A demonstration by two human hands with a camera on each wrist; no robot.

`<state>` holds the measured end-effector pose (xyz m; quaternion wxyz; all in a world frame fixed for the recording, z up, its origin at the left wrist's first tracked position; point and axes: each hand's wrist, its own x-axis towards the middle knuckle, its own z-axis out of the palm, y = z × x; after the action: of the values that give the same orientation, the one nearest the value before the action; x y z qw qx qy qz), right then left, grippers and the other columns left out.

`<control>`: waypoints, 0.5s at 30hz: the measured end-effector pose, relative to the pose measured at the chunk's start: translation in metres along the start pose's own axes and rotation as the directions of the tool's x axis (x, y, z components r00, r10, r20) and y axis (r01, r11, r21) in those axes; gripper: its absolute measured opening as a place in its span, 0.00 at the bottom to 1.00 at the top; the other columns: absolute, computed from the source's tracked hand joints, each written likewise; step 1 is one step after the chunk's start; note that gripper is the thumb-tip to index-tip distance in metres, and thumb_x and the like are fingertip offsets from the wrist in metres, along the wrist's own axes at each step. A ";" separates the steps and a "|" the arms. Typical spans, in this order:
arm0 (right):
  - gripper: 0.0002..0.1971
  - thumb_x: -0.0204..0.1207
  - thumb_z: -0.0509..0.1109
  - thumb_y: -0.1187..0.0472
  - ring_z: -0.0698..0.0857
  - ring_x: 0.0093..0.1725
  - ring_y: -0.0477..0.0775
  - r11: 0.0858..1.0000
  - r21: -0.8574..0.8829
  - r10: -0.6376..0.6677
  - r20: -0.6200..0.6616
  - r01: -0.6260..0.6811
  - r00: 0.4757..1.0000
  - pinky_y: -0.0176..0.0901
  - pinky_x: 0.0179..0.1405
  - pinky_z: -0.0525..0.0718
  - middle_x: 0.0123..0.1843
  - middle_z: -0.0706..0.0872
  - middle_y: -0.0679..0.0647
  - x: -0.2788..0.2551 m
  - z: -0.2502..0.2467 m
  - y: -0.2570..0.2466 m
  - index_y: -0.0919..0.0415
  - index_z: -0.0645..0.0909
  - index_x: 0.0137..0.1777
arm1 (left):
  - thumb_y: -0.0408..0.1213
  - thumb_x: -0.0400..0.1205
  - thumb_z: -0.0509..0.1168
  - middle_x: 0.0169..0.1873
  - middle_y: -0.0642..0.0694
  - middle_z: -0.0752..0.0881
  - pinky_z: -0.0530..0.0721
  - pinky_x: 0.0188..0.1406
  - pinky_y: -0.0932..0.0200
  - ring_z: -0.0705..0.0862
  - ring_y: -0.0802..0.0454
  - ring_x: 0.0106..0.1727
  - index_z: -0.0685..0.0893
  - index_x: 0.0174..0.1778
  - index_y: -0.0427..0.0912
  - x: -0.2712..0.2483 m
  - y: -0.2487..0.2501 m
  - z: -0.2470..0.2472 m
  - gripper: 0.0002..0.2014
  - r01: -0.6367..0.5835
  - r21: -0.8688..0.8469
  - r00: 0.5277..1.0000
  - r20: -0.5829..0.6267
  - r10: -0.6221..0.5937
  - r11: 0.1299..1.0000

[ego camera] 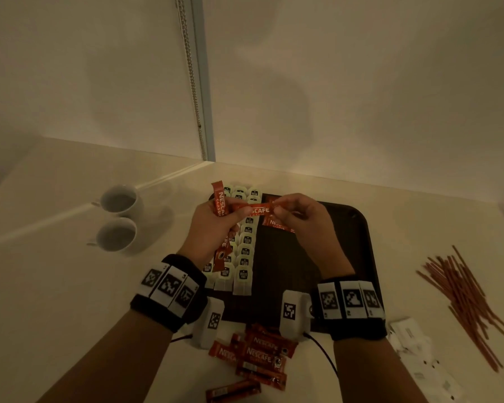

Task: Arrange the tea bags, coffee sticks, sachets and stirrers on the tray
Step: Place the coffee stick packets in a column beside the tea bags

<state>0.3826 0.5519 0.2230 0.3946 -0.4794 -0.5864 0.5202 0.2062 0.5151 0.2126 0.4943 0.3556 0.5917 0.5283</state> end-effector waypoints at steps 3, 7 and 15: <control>0.09 0.75 0.69 0.70 0.88 0.43 0.47 0.999 0.032 0.030 0.041 -0.031 0.999 0.33 0.42 0.86 0.46 0.85 0.57 0.000 -0.004 0.001 0.63 0.82 0.54 | 0.32 0.75 0.73 0.25 0.49 0.83 0.78 0.24 0.66 0.76 0.59 0.21 0.87 0.41 0.44 0.001 -0.002 0.000 0.03 0.015 0.029 1.000 0.004 -0.015 0.999; 0.07 0.74 0.72 0.65 0.84 0.42 0.38 0.980 -0.197 -0.019 0.114 0.041 0.993 0.30 0.45 0.83 0.43 0.86 0.49 0.004 -0.011 0.001 0.54 0.83 0.48 | 0.32 0.75 0.74 0.25 0.49 0.83 0.77 0.23 0.67 0.76 0.59 0.21 0.88 0.41 0.43 0.004 -0.007 0.002 0.03 0.011 0.064 1.000 0.009 -0.011 0.998; 0.06 0.72 0.73 0.66 0.84 0.51 0.46 0.928 -0.321 0.169 -0.081 -0.186 0.982 0.38 0.49 0.84 0.51 0.86 0.51 0.018 -0.046 0.060 0.56 0.82 0.46 | 0.42 0.85 0.60 0.22 0.49 0.77 0.84 0.33 0.57 0.83 0.53 0.23 0.81 0.43 0.39 0.011 -0.015 -0.011 0.12 0.250 -0.271 0.959 -0.061 -0.276 0.929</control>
<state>0.4317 0.5801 0.1697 0.2760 -0.6028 -0.6083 0.4364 0.1947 0.5199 0.1954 0.5734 0.1785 0.5829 0.5473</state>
